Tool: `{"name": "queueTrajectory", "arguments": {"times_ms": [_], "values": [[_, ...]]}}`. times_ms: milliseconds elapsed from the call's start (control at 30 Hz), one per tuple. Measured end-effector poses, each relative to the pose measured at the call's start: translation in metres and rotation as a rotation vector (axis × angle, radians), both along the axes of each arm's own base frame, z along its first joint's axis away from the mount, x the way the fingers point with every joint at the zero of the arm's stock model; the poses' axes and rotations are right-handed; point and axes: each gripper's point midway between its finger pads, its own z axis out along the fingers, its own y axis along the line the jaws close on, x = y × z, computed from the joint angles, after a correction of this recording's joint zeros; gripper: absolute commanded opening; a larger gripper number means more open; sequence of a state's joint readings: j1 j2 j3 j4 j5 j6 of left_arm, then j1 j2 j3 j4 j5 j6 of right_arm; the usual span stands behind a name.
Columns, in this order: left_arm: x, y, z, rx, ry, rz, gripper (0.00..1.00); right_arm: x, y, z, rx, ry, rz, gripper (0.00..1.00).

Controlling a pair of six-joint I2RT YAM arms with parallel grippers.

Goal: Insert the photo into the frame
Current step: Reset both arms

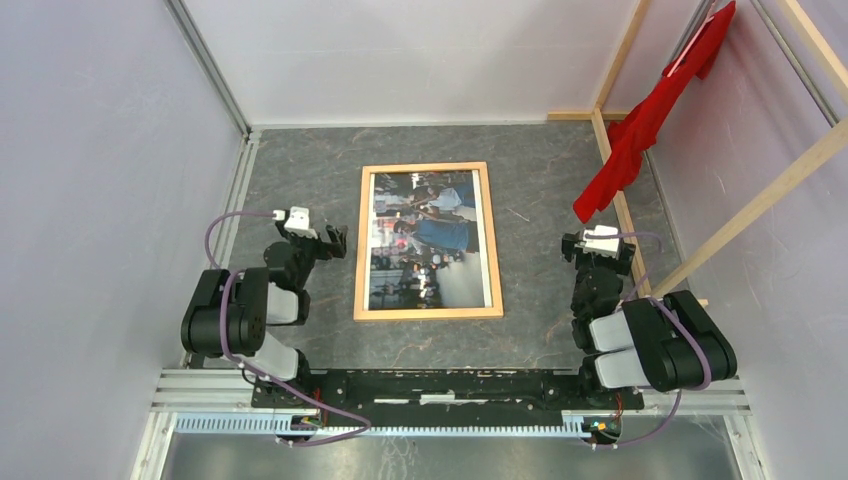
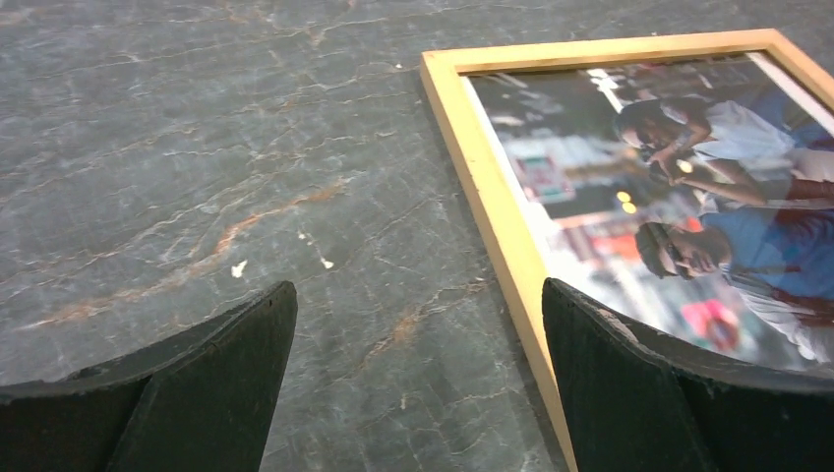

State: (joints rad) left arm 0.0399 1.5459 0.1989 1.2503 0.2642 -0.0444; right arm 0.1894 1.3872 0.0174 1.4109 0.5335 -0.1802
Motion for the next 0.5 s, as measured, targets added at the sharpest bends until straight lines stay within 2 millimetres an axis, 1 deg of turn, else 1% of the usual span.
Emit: {"name": "queueTrajectory", "arguments": {"times_ms": [67, 233, 500], "values": [[0.002, 0.003, 0.002, 0.010, -0.008, 0.019, 1.00, 0.000, -0.003, -0.003, -0.002, 0.013, 0.004, 0.98], [0.002, 0.008, -0.004, 0.015, 0.017, 0.049, 1.00, 0.001, -0.002, -0.007, -0.004, 0.031, 0.023, 0.98], [0.001, 0.009, -0.008, 0.017, 0.034, 0.052, 1.00, 0.003, 0.001, -0.008, -0.005, 0.035, 0.045, 0.98]]}}
